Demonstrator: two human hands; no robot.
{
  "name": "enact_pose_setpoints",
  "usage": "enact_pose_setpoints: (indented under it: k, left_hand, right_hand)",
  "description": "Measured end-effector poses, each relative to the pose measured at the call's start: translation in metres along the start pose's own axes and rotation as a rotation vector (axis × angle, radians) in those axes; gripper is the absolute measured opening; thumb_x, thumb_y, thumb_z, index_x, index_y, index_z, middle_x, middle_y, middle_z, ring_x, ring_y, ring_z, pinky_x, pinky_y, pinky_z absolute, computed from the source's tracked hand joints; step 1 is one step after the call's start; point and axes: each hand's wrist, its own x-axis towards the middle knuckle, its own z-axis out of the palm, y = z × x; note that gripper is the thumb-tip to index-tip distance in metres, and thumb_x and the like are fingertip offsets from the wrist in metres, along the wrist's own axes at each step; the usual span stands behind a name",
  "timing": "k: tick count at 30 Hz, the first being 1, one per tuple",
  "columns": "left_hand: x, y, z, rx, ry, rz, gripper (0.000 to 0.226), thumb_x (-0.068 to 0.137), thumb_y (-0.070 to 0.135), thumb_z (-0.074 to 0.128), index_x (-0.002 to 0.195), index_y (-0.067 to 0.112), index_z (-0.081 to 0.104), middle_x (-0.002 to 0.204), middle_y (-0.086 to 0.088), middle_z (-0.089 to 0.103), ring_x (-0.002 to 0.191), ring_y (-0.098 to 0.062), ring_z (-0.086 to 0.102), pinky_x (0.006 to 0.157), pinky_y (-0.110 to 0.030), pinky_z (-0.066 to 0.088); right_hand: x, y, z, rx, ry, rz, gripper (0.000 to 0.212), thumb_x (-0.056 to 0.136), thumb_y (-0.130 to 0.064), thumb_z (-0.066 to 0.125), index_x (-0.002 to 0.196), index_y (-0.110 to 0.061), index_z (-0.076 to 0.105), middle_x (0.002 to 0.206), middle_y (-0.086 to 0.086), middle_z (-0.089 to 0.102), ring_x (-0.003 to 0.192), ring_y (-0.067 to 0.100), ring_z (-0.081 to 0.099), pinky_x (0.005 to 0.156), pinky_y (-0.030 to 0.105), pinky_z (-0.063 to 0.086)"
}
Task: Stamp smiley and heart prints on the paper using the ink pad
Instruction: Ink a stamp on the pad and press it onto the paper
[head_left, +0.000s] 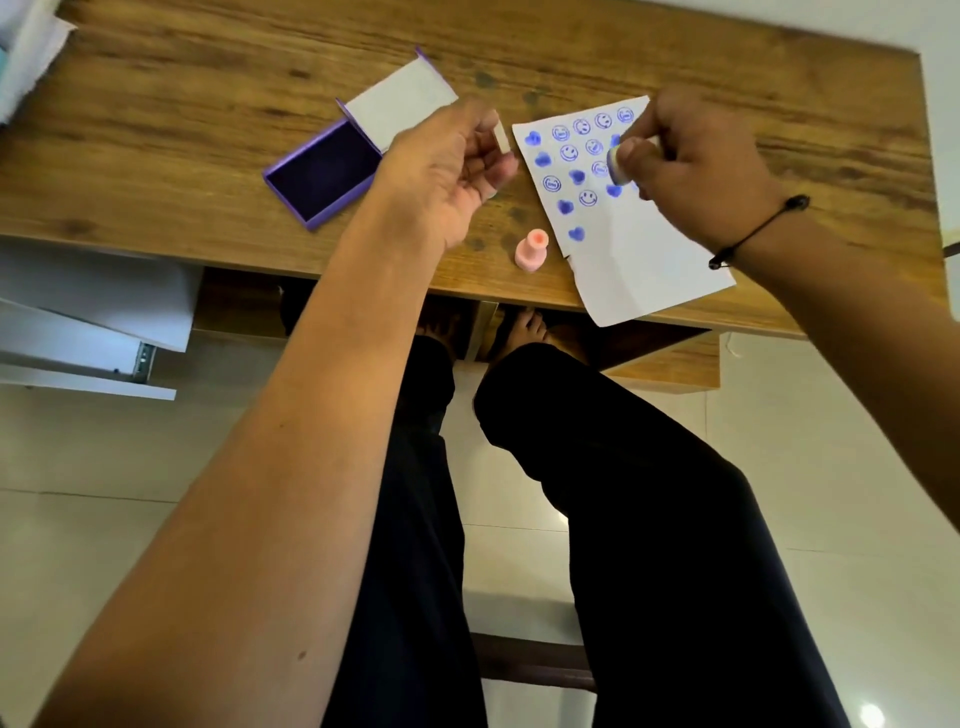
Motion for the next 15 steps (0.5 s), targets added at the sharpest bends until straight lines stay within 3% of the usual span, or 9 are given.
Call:
enact_pose_setpoints:
  k: [2,6,11,15]
  left_hand:
    - [0.0,0.0,0.0,0.004,0.001,0.006,0.014,0.083,0.002,0.059,0.069,0.002,0.057,0.074,-0.012,0.057,0.067,-0.019,0.057,0.054,-0.021,0.056]
    - [-0.003,0.0,0.0,0.01,-0.007,0.005,0.014,0.083,0.001,0.058,0.069,0.002,0.056,0.073,-0.012,0.057,0.067,-0.019,0.057,0.057,-0.022,0.056]
    - [-0.007,-0.001,0.002,0.079,-0.103,-0.031,0.016,0.086,-0.001,0.055,0.071,0.002,0.056,0.07,-0.011,0.057,0.065,-0.017,0.056,0.055,-0.019,0.054]
    - [-0.009,-0.001,0.003,0.087,-0.127,-0.032,0.017,0.087,-0.002,0.054,0.07,0.002,0.056,0.068,-0.011,0.058,0.063,-0.016,0.056,0.052,-0.018,0.052]
  right_hand:
    - [-0.001,-0.005,0.002,0.015,-0.002,-0.014,0.022,0.092,-0.018,0.048,0.1,0.001,0.056,0.099,0.014,0.067,0.081,0.021,0.055,0.082,0.039,0.047]
    - [0.002,-0.007,0.005,0.034,-0.012,-0.011,0.021,0.092,-0.019,0.048,0.098,-0.001,0.056,0.1,0.016,0.067,0.085,0.025,0.058,0.081,0.039,0.048]
    - [0.006,-0.018,0.01,0.267,-0.036,0.033,0.01,0.093,-0.017,0.045,0.093,-0.011,0.054,0.072,-0.008,0.062,0.055,-0.002,0.054,0.049,0.007,0.039]
    - [0.01,-0.024,0.013,0.331,-0.063,0.04,0.008,0.092,-0.015,0.047,0.086,-0.017,0.052,0.067,-0.013,0.059,0.048,-0.007,0.054,0.046,0.006,0.036]
